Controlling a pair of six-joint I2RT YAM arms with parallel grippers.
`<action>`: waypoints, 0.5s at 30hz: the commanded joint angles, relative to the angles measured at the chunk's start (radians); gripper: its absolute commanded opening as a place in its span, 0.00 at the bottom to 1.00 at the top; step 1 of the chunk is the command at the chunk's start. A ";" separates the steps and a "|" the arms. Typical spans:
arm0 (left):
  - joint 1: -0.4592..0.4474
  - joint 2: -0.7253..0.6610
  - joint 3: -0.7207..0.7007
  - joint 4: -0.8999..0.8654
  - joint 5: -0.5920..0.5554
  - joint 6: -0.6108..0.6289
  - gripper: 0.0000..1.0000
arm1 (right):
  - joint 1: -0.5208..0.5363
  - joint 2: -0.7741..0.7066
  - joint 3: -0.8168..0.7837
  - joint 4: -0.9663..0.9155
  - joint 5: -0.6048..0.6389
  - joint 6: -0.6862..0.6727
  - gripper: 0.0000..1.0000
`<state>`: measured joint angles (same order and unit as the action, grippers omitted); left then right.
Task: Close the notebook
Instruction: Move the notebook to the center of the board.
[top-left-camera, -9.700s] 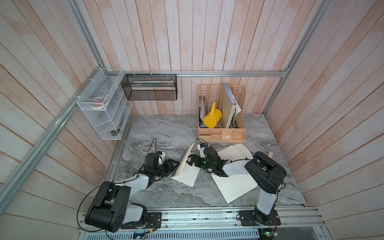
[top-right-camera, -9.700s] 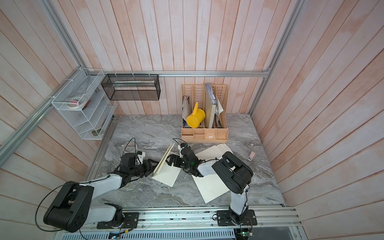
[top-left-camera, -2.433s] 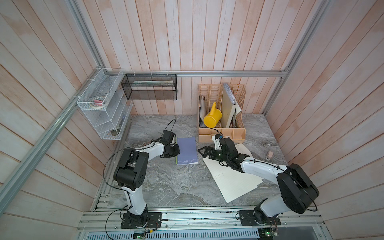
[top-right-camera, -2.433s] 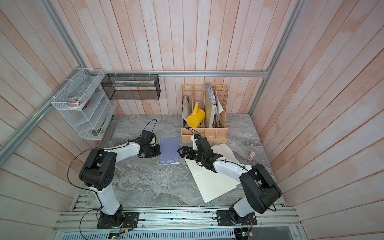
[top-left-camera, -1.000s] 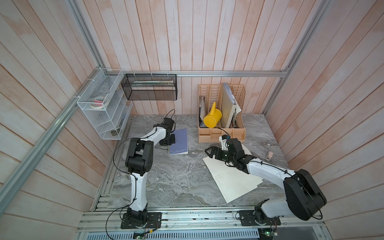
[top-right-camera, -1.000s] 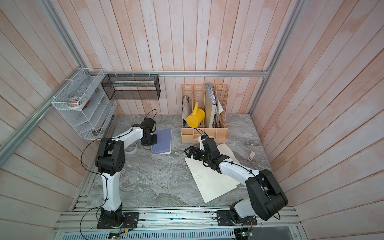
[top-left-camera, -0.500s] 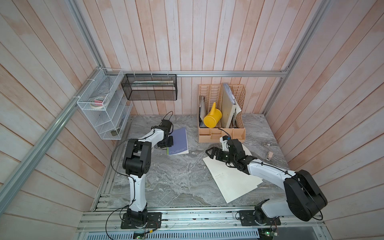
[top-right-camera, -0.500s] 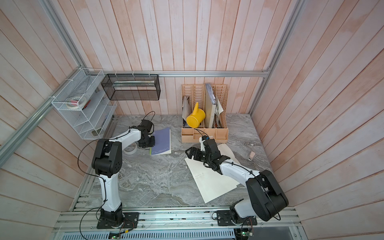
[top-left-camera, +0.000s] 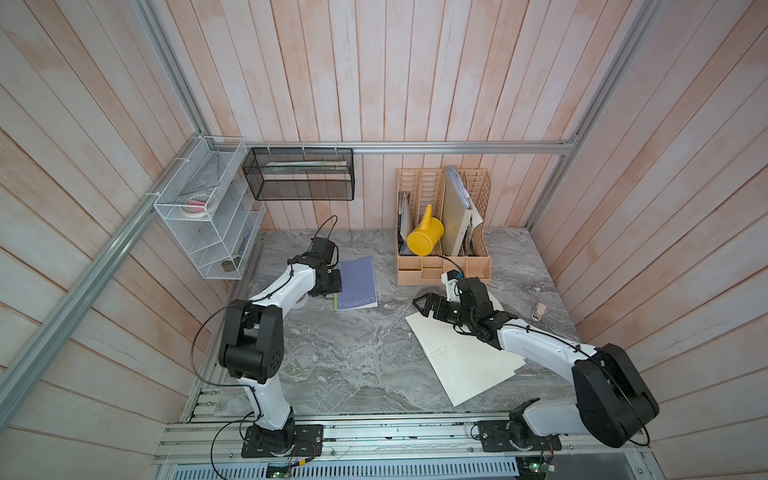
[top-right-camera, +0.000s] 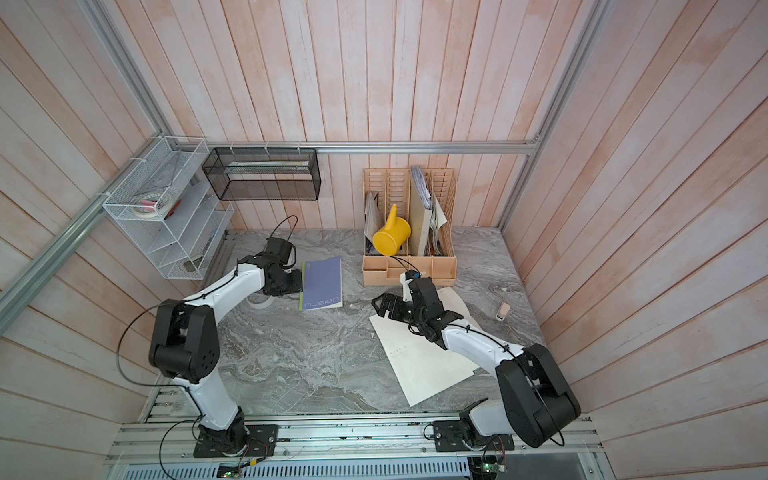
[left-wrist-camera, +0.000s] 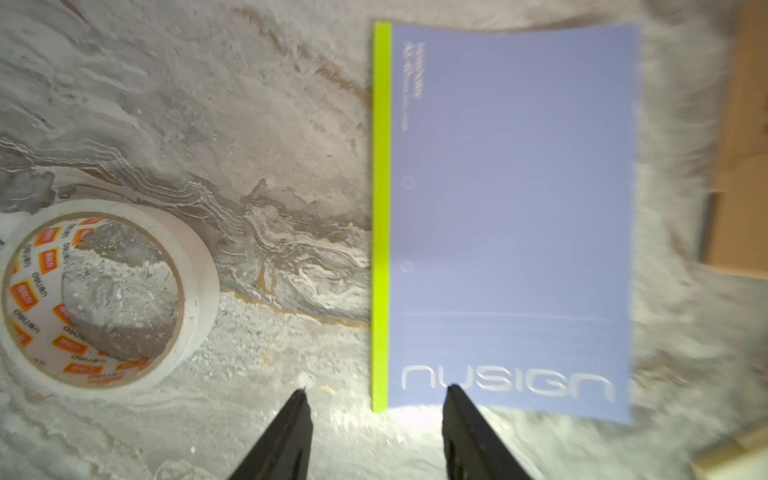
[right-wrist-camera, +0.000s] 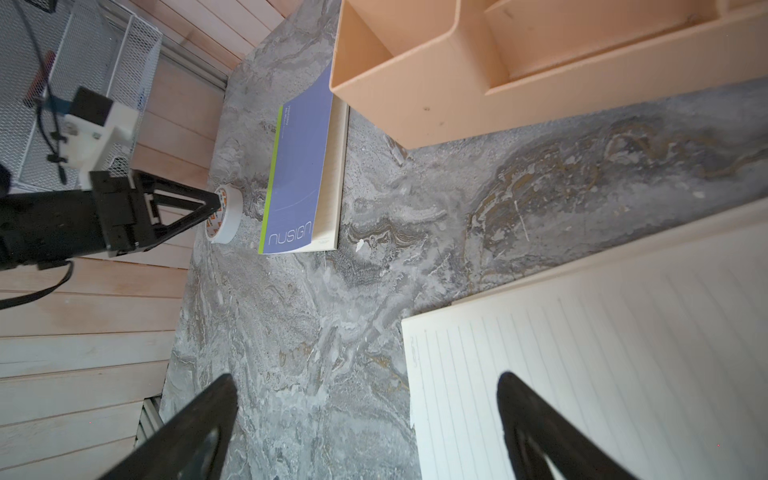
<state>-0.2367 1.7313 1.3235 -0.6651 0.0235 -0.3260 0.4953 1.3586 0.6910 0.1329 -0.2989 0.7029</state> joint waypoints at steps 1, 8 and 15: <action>-0.028 -0.111 -0.075 0.090 0.202 -0.009 0.56 | -0.033 -0.062 -0.034 -0.063 0.019 -0.013 0.98; -0.104 -0.191 -0.303 0.332 0.663 -0.169 0.56 | -0.097 -0.169 -0.156 -0.093 0.075 0.063 0.98; -0.208 -0.210 -0.484 0.606 0.718 -0.407 0.56 | -0.141 -0.368 -0.268 -0.190 0.169 0.169 0.98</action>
<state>-0.4137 1.5349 0.8806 -0.2401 0.6697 -0.6094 0.3622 1.0664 0.4488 0.0082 -0.1986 0.8032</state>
